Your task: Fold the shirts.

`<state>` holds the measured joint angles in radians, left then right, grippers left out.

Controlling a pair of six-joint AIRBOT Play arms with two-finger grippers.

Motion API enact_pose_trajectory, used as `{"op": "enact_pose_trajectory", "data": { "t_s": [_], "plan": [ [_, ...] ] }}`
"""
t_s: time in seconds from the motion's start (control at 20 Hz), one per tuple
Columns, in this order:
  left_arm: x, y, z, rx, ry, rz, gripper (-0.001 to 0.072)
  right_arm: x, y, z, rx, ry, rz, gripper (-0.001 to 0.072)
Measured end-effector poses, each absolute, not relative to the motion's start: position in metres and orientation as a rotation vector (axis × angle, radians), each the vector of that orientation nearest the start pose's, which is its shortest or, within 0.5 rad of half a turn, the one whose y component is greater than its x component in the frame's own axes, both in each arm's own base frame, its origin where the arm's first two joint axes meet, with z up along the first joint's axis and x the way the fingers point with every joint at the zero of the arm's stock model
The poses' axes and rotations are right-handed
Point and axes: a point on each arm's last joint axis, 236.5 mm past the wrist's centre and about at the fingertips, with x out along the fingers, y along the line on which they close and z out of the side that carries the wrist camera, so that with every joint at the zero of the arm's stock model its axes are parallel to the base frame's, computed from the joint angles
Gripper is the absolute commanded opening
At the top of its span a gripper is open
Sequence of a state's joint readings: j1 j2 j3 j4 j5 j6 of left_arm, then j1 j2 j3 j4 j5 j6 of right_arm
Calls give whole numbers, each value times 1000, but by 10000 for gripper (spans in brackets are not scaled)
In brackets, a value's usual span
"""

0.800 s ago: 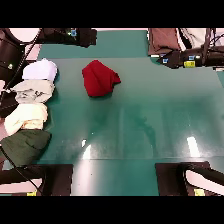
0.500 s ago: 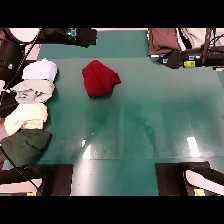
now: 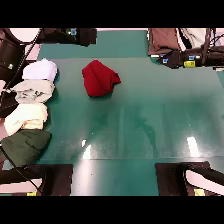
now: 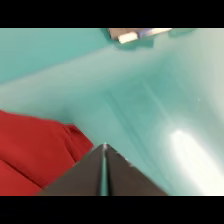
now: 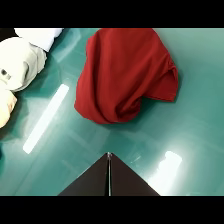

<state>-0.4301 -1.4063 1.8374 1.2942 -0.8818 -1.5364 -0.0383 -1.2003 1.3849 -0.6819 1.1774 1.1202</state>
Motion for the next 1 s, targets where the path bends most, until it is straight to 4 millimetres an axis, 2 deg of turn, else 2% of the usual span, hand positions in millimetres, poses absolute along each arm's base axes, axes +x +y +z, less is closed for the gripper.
{"op": "enact_pose_trajectory", "data": {
  "t_s": [0.05, 0.15, 0.25, 0.4, 0.5, 0.6, 0.7, 0.75, 0.8, 0.85, 0.95, 1.0],
  "plan": [
    [469, -264, 285, -71, 476, -580, 566, 410, 154, 205, 327, 748, 723, 19],
    [487, -245, 266, -44, 508, -492, 566, 410, 154, 205, 329, 747, 724, 19],
    [506, -223, 226, -33, 604, -402, 566, 410, 155, 206, 332, 748, 728, 19],
    [524, -205, 143, -42, 793, -321, 567, 407, 156, 205, 331, 757, 736, 19],
    [529, -208, 87, -61, 908, -307, 566, 407, 156, 205, 331, 759, 737, 19],
    [530, -216, 40, -102, 995, -309, 566, 405, 157, 204, 331, 763, 741, 19],
    [533, -225, 11, -154, 1040, -318, 564, 405, 157, 204, 330, 765, 742, 19],
    [533, -229, 3, -175, 1052, -322, 476, 404, 157, 204, 330, 767, 744, 19],
    [534, -232, -1, -195, 1059, -326, 209, 404, 157, 204, 330, 767, 744, 19],
    [536, -234, -2, -209, 1060, -329, 33, 404, 157, 204, 330, 767, 744, 19],
    [540, -236, 6, -223, 1053, -340, 24, 404, 157, 204, 330, 768, 745, 19],
    [543, -236, 18, -226, 1041, -348, 24, 404, 157, 204, 329, 766, 745, 19]
  ]
}}
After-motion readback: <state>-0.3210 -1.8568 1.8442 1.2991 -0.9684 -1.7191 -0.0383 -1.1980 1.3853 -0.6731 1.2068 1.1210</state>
